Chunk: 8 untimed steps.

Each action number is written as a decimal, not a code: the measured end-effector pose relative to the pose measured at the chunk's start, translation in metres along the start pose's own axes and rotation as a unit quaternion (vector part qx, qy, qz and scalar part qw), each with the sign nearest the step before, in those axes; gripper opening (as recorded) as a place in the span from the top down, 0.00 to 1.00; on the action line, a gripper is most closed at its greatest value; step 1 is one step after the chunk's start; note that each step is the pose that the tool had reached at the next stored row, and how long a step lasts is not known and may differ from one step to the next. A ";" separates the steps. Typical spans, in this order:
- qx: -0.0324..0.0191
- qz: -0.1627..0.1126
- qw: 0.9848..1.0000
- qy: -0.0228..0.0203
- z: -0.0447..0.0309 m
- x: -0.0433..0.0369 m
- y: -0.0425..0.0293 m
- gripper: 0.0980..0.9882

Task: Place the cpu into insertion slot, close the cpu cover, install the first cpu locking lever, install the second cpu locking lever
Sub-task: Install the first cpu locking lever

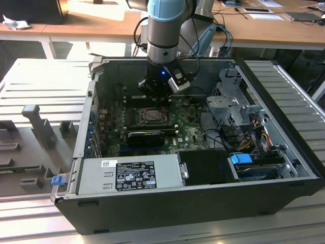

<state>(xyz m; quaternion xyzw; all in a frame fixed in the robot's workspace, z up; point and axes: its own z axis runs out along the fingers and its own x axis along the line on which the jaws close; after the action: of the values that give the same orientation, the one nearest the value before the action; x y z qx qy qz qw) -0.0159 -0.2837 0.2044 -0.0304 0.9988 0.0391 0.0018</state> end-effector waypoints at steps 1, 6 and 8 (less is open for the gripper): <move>0.000 0.000 1.000 0.000 0.0002 0.0000 -0.0001 0.99; 0.001 0.000 1.000 0.000 0.0004 0.0000 -0.0013 0.99; 0.002 0.000 1.000 0.000 0.0005 0.0000 -0.0017 0.99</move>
<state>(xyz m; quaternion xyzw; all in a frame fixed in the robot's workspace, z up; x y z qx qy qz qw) -0.0158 -0.2854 0.2037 -0.0303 0.9988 0.0374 0.0015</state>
